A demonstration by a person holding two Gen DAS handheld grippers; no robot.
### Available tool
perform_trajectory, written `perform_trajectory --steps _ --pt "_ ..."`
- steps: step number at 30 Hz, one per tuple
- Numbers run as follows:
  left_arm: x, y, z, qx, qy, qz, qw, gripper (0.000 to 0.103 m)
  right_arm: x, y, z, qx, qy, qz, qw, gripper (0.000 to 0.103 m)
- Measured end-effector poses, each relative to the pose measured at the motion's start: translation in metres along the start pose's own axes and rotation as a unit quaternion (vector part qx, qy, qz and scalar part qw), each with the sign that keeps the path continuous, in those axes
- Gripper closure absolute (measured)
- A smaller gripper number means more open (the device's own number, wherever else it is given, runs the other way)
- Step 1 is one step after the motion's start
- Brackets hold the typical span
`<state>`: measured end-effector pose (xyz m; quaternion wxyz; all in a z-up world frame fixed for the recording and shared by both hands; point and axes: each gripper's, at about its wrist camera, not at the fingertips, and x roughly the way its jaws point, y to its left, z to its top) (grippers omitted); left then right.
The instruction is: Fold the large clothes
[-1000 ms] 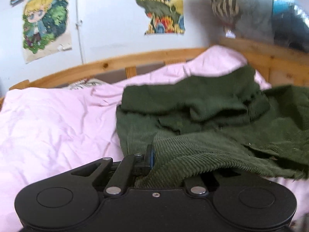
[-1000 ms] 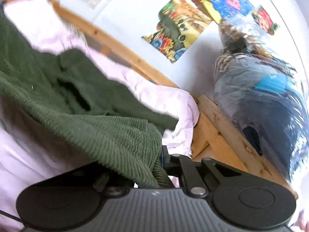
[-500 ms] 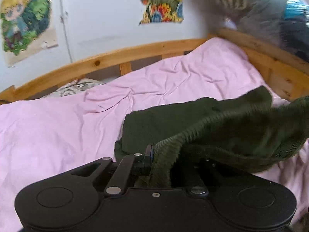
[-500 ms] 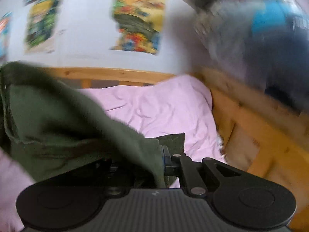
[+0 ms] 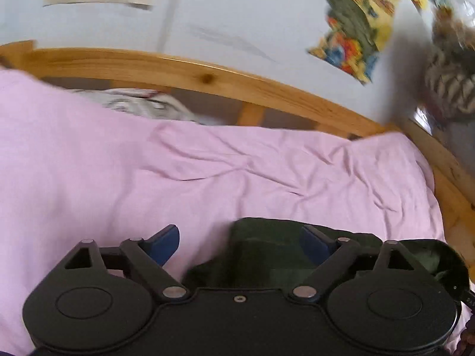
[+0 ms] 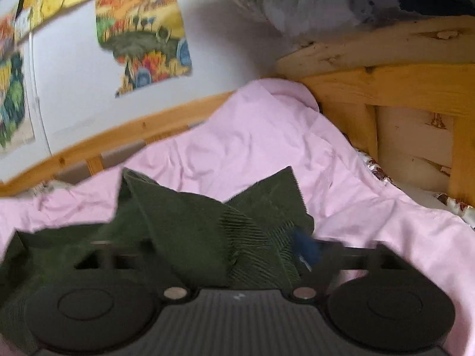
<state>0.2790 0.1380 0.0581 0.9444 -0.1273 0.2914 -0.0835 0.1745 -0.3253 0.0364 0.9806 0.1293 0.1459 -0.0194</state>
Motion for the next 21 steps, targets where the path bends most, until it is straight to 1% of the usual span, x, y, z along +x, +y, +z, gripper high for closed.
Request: perform_trajectory --steps 1,2,3,5,6,8,9,10,12,13,14,15,16,17,19,21 --pt "-0.010 0.005 -0.009 -0.004 -0.008 0.007 0.9999 0.008 -0.004 -0.002 0.001 0.012 -0.008 0.009 1.000 0.000" --pt "-0.018 0.009 -0.018 -0.004 -0.014 0.009 0.9998 0.003 -0.008 -0.004 0.002 0.022 -0.012 0.022 0.999 0.001" --pt "-0.027 0.010 -0.028 -0.001 -0.018 0.009 0.9998 0.002 -0.011 -0.006 0.004 0.029 -0.011 0.034 0.999 0.000" --pt "-0.041 0.010 -0.050 0.008 -0.013 0.006 0.9999 0.001 -0.018 -0.007 0.006 0.023 -0.004 0.044 0.999 0.000" --pt "-0.044 0.008 -0.062 0.012 0.000 0.004 0.9999 0.001 -0.019 -0.005 0.007 0.010 -0.001 0.042 0.999 0.000" --pt "-0.043 0.003 -0.081 0.024 0.037 0.001 0.9990 0.002 -0.023 -0.003 0.005 -0.015 0.003 0.025 1.000 0.000" --pt "-0.041 -0.001 -0.088 0.030 0.050 0.001 0.9983 0.003 -0.024 -0.002 0.006 -0.024 0.003 0.017 1.000 0.000" --pt "-0.038 -0.005 -0.093 0.036 0.059 0.004 0.9976 0.008 -0.026 -0.003 0.005 -0.025 0.002 0.014 1.000 0.000" --pt "-0.027 -0.013 -0.101 0.051 0.087 0.032 0.9944 0.022 -0.028 -0.007 0.003 -0.007 0.004 0.015 1.000 0.000" --pt "-0.021 -0.014 -0.103 0.051 0.098 0.048 0.9927 0.039 -0.027 -0.010 0.001 0.009 0.009 0.015 1.000 0.001" --pt "-0.017 -0.013 -0.106 0.046 0.105 0.054 0.9919 0.063 -0.026 -0.013 -0.001 0.025 0.009 0.013 1.000 0.013" --pt "-0.010 -0.010 -0.104 0.032 0.113 0.050 0.9918 0.073 -0.025 -0.016 -0.003 0.037 0.007 0.010 0.999 0.036" --pt "-0.009 -0.006 -0.105 0.012 0.114 0.034 0.9928 0.085 -0.024 -0.017 -0.004 0.045 0.009 0.008 0.999 0.056" --pt "-0.011 -0.002 -0.106 -0.006 0.102 0.029 0.9943 0.092 -0.023 -0.018 -0.006 0.052 0.008 0.004 0.999 0.063" --pt "-0.015 -0.003 -0.105 -0.019 0.071 0.032 0.9968 0.101 -0.026 -0.021 -0.009 0.065 -0.004 0.008 0.998 0.092" --pt "-0.022 -0.005 -0.104 -0.036 0.041 0.031 0.9980 0.102 -0.037 -0.030 -0.007 0.104 -0.021 0.018 0.994 0.099"
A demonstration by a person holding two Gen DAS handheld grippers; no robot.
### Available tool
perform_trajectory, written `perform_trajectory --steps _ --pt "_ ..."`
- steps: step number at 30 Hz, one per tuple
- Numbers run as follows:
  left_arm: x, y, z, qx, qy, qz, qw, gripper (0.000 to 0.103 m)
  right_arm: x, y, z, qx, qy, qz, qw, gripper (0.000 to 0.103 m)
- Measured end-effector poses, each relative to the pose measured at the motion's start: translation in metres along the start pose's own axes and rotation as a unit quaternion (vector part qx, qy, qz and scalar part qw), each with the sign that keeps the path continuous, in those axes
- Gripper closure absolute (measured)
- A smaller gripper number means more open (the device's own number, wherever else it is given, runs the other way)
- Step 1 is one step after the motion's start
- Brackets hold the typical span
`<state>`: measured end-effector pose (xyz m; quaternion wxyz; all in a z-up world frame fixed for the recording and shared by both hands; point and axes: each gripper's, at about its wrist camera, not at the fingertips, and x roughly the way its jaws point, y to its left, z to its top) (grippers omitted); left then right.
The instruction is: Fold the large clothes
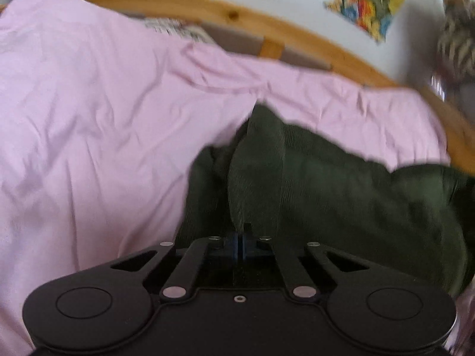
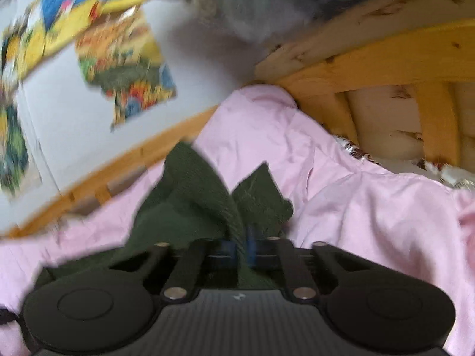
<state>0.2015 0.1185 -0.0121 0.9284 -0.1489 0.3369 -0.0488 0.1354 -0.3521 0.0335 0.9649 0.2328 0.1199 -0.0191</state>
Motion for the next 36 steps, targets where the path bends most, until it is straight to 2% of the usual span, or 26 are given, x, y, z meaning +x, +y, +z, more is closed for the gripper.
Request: perform_trajectory --steps 2,5,7,9,11,12,14,15,16,17,19,21,23,27,29,31,32,33,34,36 --pt "-0.008 -0.001 0.000 -0.011 -0.023 0.008 0.9996 0.102 -0.020 -0.007 0.008 0.049 -0.017 0.007 0.999 0.100" --pt "-0.018 -0.010 -0.002 0.007 -0.037 0.040 0.9985 0.102 -0.047 -0.017 0.012 0.096 -0.031 0.002 0.995 0.100" --pt "-0.021 -0.012 0.000 0.011 -0.035 0.050 0.9981 0.102 -0.041 -0.025 0.007 0.091 -0.010 -0.017 0.996 0.100" --pt "-0.012 -0.008 0.003 0.007 -0.013 0.055 0.9984 0.102 -0.021 -0.036 -0.001 0.097 0.037 -0.033 0.994 0.100" --pt "0.002 -0.007 0.003 0.021 0.015 0.064 0.9976 0.102 -0.012 -0.041 -0.004 0.101 0.044 -0.035 0.993 0.098" --pt "0.009 -0.007 0.001 0.030 0.023 0.059 0.9976 0.102 -0.010 -0.039 -0.003 0.093 0.040 -0.031 0.994 0.092" --pt "0.012 -0.007 -0.002 0.039 0.013 0.040 0.9984 0.098 -0.008 -0.030 -0.001 0.056 0.036 -0.021 0.998 0.066" --pt "0.012 -0.006 -0.003 0.037 0.010 0.036 0.9986 0.094 -0.008 -0.026 -0.001 0.039 0.027 -0.012 0.999 0.034" --pt "0.012 -0.004 -0.002 0.029 0.012 0.032 0.9990 0.079 -0.006 -0.023 -0.001 0.029 0.021 0.004 0.999 0.016" --pt "0.012 0.000 0.000 0.017 0.013 0.024 0.9995 0.059 -0.001 -0.023 0.001 0.022 0.021 0.028 0.999 0.012" --pt "0.010 0.002 0.003 0.011 0.007 0.013 0.9998 0.039 0.010 -0.021 0.006 0.012 0.017 0.047 0.999 0.009" --pt "0.008 0.004 0.009 0.015 -0.007 0.005 0.9999 0.027 0.028 -0.021 0.013 -0.004 0.014 0.065 0.998 0.002" --pt "0.013 0.007 0.015 0.013 -0.008 -0.006 0.9999 0.012 0.051 -0.021 0.017 -0.008 0.022 0.071 0.997 0.001" --pt "0.045 0.017 0.029 0.004 0.038 -0.006 0.9993 0.010 0.093 -0.034 0.015 0.018 0.060 0.085 0.994 0.001" --pt "0.065 0.024 0.034 -0.003 0.075 0.000 0.9972 0.010 0.106 -0.047 0.005 0.055 0.066 0.095 0.992 0.007" --pt "0.076 0.028 0.037 -0.015 0.092 -0.012 0.9956 0.011 0.107 -0.049 0.000 0.051 0.060 0.089 0.993 0.018" --pt "0.078 0.028 0.038 -0.015 0.092 -0.021 0.9954 0.016 0.107 -0.047 -0.001 0.047 0.062 0.089 0.993 0.021" --pt "0.079 0.027 0.038 -0.013 0.092 -0.029 0.9952 0.020 0.107 -0.046 -0.002 0.044 0.064 0.091 0.993 0.031" --pt "0.080 0.026 0.037 -0.009 0.094 -0.037 0.9948 0.031 0.108 -0.045 -0.002 0.039 0.067 0.094 0.992 0.041" --pt "0.080 0.021 0.035 -0.003 0.096 -0.050 0.9941 0.049 0.107 -0.043 -0.005 0.025 0.061 0.090 0.994 0.048"
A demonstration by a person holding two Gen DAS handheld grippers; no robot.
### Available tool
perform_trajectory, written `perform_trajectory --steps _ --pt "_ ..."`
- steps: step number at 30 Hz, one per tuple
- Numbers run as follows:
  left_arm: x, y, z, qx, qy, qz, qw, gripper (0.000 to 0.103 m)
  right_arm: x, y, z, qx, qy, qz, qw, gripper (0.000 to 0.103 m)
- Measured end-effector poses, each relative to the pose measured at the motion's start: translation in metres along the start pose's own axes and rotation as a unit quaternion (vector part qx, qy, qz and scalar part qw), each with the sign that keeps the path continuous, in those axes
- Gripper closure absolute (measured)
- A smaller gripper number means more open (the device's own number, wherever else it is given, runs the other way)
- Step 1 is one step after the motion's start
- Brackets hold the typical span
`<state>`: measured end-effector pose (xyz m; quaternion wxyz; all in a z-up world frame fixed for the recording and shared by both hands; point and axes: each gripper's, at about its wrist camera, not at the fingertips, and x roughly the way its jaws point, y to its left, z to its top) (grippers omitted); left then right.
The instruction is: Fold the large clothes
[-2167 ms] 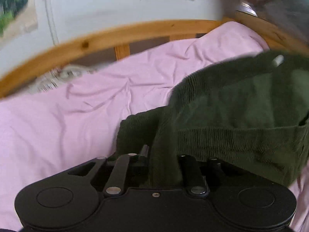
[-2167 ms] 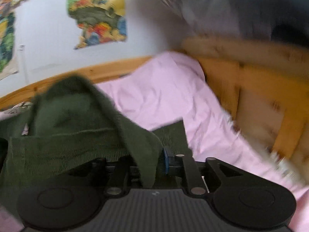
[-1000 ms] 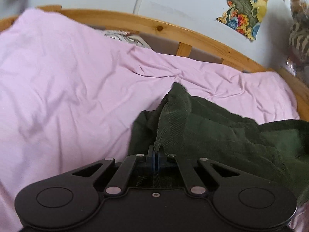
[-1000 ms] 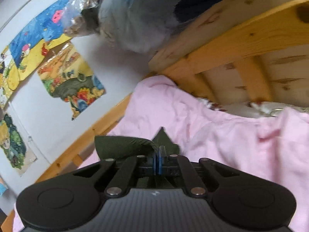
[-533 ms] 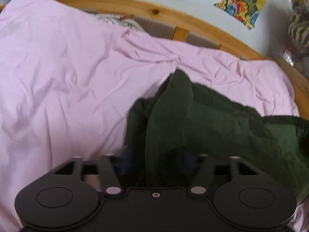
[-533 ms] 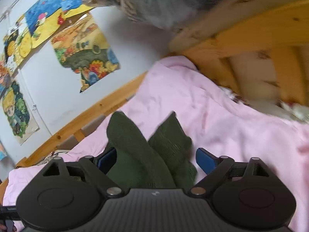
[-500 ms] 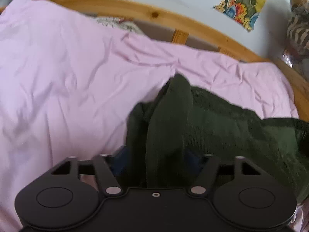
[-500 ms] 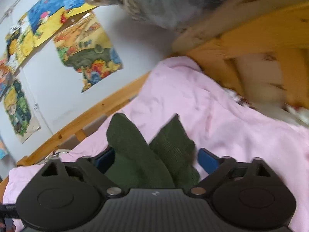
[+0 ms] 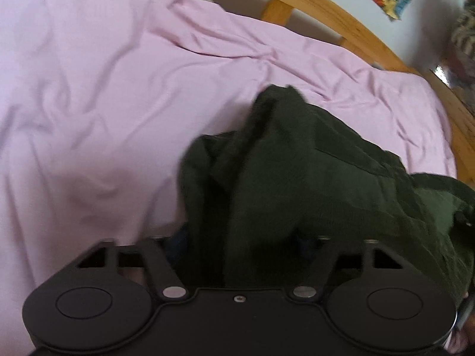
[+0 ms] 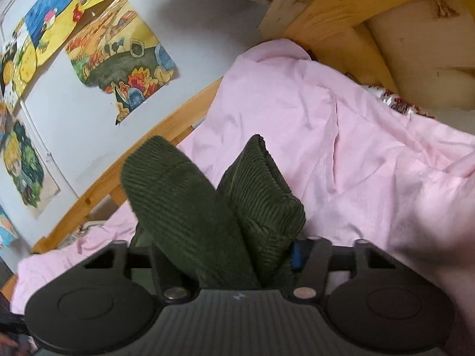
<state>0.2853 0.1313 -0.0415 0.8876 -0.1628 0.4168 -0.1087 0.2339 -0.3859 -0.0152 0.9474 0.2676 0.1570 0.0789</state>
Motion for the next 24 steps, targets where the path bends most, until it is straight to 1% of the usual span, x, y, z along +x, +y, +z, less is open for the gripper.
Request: perform_trajectory --steps 1,2,4,5,6,7,9,11,13,15,17,18,19,20,22,23,24 --pt "-0.001 -0.003 0.000 0.002 0.000 -0.007 1.0000 0.064 -0.001 0.002 0.000 -0.008 -0.004 0.000 1.000 0.054" --pt "-0.004 -0.008 -0.001 0.005 0.001 -0.008 1.0000 0.074 -0.003 0.006 -0.001 -0.017 -0.009 -0.001 1.000 0.058" --pt "-0.012 -0.023 -0.002 0.029 -0.011 0.014 0.9994 0.082 -0.011 0.012 0.000 -0.030 -0.020 0.003 0.999 0.067" --pt "-0.018 -0.033 -0.003 0.045 -0.022 0.027 0.9984 0.086 -0.015 0.016 0.001 -0.033 -0.028 0.008 0.999 0.069" --pt "-0.025 -0.042 -0.004 0.055 -0.038 0.035 0.9972 0.088 -0.019 0.022 0.003 -0.035 -0.037 0.015 0.999 0.071" --pt "-0.034 -0.048 -0.002 0.053 -0.054 0.033 0.9965 0.089 -0.023 0.028 0.005 -0.039 -0.045 0.022 0.998 0.072" --pt "-0.056 -0.056 0.004 0.033 -0.090 0.011 0.9953 0.090 -0.036 0.046 0.008 -0.053 -0.063 0.045 0.996 0.073" --pt "-0.076 -0.062 0.009 0.029 -0.111 -0.004 0.9934 0.091 -0.044 0.065 0.009 -0.057 -0.081 0.068 0.993 0.073" --pt "-0.096 -0.070 0.011 0.050 -0.132 -0.006 0.9900 0.091 -0.048 0.083 0.010 -0.053 -0.095 0.101 0.989 0.073" --pt "-0.116 -0.071 0.009 0.064 -0.157 0.002 0.9856 0.091 -0.046 0.103 0.011 -0.062 -0.102 0.125 0.985 0.073" --pt "-0.137 -0.060 0.008 0.050 -0.182 0.009 0.9819 0.091 -0.040 0.116 0.011 -0.068 -0.095 0.143 0.983 0.073" --pt "-0.145 -0.050 0.007 0.036 -0.195 0.013 0.9800 0.091 -0.034 0.120 0.010 -0.070 -0.084 0.142 0.984 0.073" --pt "-0.149 -0.042 0.007 0.026 -0.201 0.021 0.9790 0.091 -0.024 0.125 0.007 -0.069 -0.069 0.138 0.986 0.072" --pt "-0.153 -0.032 0.006 0.015 -0.201 0.033 0.9788 0.091 -0.012 0.126 0.002 -0.064 -0.045 0.131 0.988 0.072" --pt "-0.147 -0.009 0.004 -0.024 -0.185 0.053 0.9810 0.090 0.010 0.123 -0.010 -0.056 0.007 0.112 0.992 0.069" --pt "-0.141 0.003 0.003 -0.048 -0.171 0.058 0.9823 0.090 0.021 0.120 -0.017 -0.056 0.031 0.092 0.994 0.067" --pt "-0.131 0.014 0.000 -0.066 -0.154 0.066 0.9836 0.090 0.027 0.116 -0.025 -0.056 0.038 0.060 0.996 0.061"
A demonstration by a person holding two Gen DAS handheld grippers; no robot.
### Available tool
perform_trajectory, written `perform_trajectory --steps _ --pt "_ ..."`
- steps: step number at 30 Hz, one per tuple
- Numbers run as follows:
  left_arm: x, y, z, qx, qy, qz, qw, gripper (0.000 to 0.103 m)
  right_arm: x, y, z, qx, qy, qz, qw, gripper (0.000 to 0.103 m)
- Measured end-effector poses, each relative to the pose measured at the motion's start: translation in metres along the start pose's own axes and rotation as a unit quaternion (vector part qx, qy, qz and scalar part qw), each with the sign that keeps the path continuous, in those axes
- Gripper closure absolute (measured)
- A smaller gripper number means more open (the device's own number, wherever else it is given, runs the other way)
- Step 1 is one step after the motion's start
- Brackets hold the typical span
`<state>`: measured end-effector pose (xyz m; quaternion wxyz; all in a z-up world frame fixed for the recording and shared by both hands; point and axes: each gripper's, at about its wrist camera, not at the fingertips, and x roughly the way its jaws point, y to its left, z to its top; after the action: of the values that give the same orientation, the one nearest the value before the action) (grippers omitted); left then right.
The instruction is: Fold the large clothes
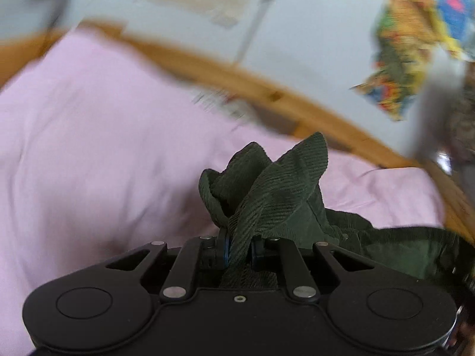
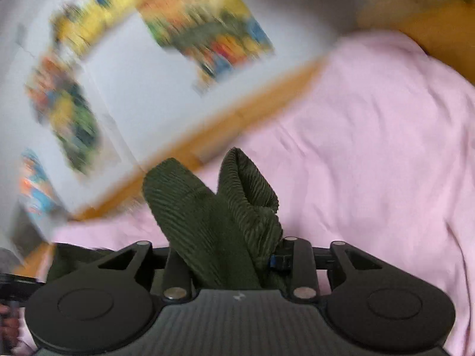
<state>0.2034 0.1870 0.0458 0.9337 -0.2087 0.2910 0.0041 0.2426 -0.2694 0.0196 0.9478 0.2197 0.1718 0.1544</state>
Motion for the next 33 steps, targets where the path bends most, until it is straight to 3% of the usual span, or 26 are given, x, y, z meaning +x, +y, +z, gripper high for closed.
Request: perform_trajectory --steps 3,5,6,8,9,11,14,16,18,21,26,28,31,33 --pt "0.023 0.018 -0.014 -0.023 0.031 0.036 0.9986 0.087 0.000 -0.021 -0.005 0.031 0.010 -0.044 0.999 0.043" --pt "0.026 0.026 -0.016 -0.048 0.029 0.030 0.9980 0.080 -0.007 -0.026 -0.003 0.036 -0.001 -0.060 0.998 0.023" --pt "0.026 0.029 -0.015 -0.061 0.029 0.031 0.9972 0.071 -0.011 -0.023 -0.002 0.025 -0.010 -0.073 0.997 0.012" --pt "0.023 0.036 -0.014 -0.080 0.032 0.017 0.9962 0.039 -0.019 -0.012 0.001 -0.015 -0.034 -0.093 0.995 0.006" --pt "0.019 0.038 -0.014 -0.090 0.029 0.002 0.9955 0.031 -0.022 -0.005 0.000 -0.034 -0.047 -0.095 0.994 0.000" --pt "0.004 0.045 -0.021 -0.096 0.011 -0.008 0.9953 0.017 -0.026 0.012 -0.002 -0.086 -0.080 -0.099 0.988 0.000" --pt "-0.020 0.041 -0.037 -0.077 -0.014 0.009 0.9969 0.008 -0.028 0.023 -0.008 -0.149 -0.113 -0.139 0.972 0.000" --pt "-0.036 0.038 -0.052 -0.063 -0.023 0.017 0.9976 0.006 -0.015 0.019 -0.009 -0.161 -0.097 -0.187 0.964 0.000" --pt "-0.050 0.034 -0.070 -0.053 -0.021 0.014 0.9983 0.005 0.001 0.001 -0.014 -0.148 -0.053 -0.234 0.960 0.000" --pt "-0.058 0.035 -0.096 -0.060 0.003 0.000 0.9982 0.004 0.002 -0.018 -0.016 -0.095 -0.034 -0.219 0.970 0.001" --pt "-0.035 0.040 -0.115 -0.091 0.049 0.003 0.9947 0.004 -0.015 0.000 -0.014 -0.103 -0.055 -0.223 0.968 0.000" --pt "-0.027 0.048 -0.115 -0.122 0.043 0.003 0.9916 0.003 -0.026 0.007 -0.015 -0.095 -0.070 -0.221 0.968 0.000" --pt "-0.019 0.057 -0.114 -0.161 0.026 -0.008 0.9866 0.001 -0.044 0.040 -0.023 -0.136 -0.107 -0.215 0.961 0.000" --pt "-0.013 0.056 -0.110 -0.162 0.023 -0.010 0.9865 0.001 -0.051 0.069 -0.034 -0.188 -0.122 -0.187 0.957 0.000"
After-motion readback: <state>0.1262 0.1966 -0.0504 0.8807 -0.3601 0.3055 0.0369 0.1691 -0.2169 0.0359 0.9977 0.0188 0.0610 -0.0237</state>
